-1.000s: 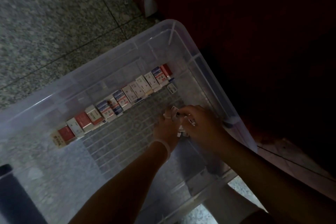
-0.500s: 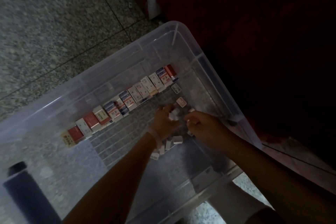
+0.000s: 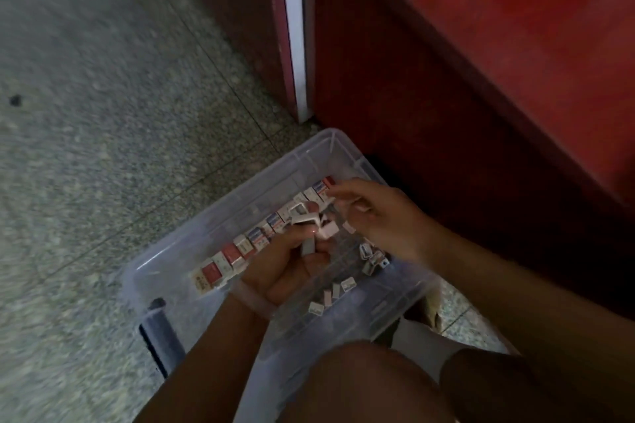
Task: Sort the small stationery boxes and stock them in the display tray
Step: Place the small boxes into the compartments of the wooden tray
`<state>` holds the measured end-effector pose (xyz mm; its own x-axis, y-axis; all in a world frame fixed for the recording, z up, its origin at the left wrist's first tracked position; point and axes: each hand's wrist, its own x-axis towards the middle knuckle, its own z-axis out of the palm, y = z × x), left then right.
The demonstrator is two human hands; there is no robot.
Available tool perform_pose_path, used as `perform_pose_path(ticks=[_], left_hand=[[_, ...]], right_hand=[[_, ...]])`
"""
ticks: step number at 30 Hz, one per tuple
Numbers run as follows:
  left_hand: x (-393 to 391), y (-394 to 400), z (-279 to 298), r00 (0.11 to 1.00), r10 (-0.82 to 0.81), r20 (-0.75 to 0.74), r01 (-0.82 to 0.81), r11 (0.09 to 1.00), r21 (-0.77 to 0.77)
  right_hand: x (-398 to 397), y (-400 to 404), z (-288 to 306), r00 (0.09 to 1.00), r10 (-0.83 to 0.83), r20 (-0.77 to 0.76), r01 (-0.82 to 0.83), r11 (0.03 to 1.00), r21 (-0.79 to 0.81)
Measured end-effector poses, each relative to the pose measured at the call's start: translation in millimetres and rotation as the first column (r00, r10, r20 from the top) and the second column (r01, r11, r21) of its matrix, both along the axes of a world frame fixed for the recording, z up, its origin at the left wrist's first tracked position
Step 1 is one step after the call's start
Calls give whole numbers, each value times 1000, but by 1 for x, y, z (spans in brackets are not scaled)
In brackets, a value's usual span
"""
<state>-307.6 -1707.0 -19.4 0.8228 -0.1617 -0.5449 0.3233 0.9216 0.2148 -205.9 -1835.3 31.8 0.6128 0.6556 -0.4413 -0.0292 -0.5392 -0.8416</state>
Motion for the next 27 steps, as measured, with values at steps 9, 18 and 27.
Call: perform_pose_path(ticks=[9, 18, 27], left_hand=[[-11, -22, 125, 958, -226, 177, 170, 943, 284], [-39, -61, 195, 873, -390, 292, 174, 810, 560], [-48, -128, 242, 950, -249, 188, 144, 884, 444]], right_hand=[[-26, -34, 132, 678, 329, 658, -382, 922, -67], [-63, -86, 185, 549, 204, 811, -379, 925, 23], [-93, -152, 213, 536, -18, 844, -233, 958, 169]])
